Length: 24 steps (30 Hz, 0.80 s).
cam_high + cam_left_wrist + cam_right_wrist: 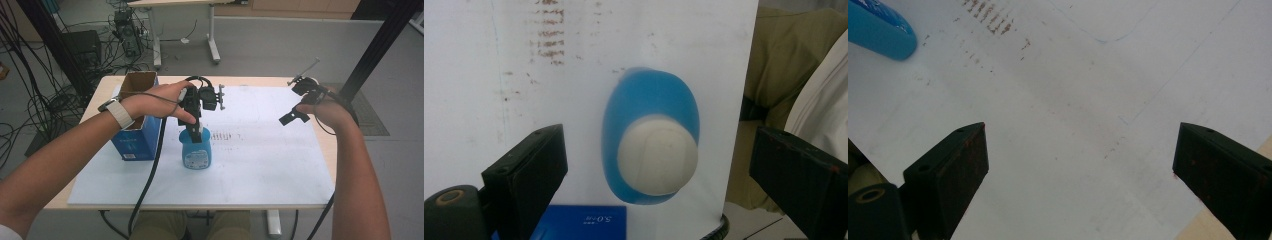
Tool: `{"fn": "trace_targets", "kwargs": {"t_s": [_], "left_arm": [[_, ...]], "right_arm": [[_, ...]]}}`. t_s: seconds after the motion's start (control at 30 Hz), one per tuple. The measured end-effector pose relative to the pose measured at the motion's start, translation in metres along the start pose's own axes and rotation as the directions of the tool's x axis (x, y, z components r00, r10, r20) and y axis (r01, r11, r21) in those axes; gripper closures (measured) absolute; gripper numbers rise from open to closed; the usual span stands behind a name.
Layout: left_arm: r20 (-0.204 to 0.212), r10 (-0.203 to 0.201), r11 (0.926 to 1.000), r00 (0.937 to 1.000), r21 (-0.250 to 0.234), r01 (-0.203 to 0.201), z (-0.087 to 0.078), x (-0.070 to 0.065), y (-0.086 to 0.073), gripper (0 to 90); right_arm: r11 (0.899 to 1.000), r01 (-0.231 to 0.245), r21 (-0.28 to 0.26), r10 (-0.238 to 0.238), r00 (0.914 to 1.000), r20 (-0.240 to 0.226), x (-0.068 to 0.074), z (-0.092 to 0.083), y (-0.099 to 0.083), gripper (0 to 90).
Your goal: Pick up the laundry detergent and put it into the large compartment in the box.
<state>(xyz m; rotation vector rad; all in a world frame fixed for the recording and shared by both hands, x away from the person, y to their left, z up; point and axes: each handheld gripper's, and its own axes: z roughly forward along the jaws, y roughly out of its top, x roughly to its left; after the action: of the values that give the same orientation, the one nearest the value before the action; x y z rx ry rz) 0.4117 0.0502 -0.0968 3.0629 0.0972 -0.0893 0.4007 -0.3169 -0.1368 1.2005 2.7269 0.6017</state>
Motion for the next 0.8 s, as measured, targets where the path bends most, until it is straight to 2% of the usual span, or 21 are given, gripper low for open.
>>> {"fn": "trace_targets", "kwargs": {"t_s": [0.8], "left_arm": [[0.005, 0.001, 1.0000, 1.0000, -0.004, -0.001, -0.0015, 0.0015, -0.0023, 9.0]], "right_arm": [[1.000, -0.001, 0.003, 0.001, 1.0000, 0.001, 0.0005, -0.0013, 0.0008, 7.5]]}}
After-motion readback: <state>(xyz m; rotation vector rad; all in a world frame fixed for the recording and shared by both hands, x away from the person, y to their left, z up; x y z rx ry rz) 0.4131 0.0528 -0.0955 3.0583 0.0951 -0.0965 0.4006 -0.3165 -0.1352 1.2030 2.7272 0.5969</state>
